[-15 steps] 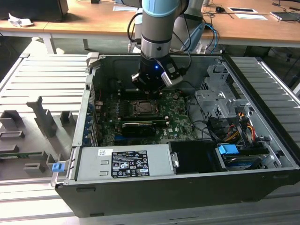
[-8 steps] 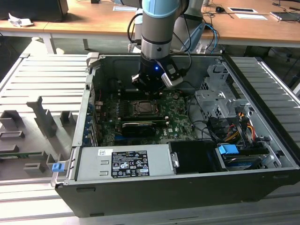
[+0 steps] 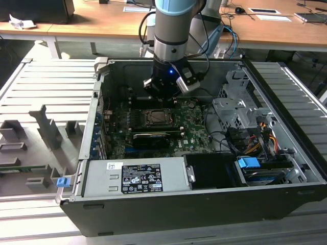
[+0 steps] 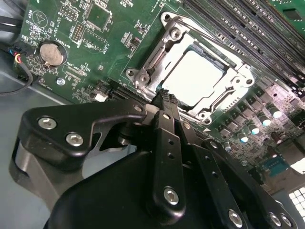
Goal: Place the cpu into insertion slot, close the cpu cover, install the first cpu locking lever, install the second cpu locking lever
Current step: 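Install the second cpu locking lever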
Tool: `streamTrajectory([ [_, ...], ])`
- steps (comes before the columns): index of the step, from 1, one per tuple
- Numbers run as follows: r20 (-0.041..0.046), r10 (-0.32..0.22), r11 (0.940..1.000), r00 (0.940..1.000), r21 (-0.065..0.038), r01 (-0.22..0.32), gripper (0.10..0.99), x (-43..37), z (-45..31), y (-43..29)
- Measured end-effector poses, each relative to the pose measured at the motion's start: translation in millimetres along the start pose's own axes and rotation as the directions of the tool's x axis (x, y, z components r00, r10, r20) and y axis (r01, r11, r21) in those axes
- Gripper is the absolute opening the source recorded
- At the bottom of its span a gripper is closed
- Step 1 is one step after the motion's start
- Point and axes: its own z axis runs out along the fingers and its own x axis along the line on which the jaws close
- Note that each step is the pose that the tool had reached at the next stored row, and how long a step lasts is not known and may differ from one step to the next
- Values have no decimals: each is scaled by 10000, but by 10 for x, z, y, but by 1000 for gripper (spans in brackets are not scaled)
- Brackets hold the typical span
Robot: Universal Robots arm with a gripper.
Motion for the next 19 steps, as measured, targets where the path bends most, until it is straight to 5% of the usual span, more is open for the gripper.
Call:
streamTrajectory([
  [15, 0, 0, 10000, 10000, -1, 0, 106, 9, -16, -135],
  [19, 0, 0, 10000, 10000, 0, 0, 106, 9, -134, -134],
])
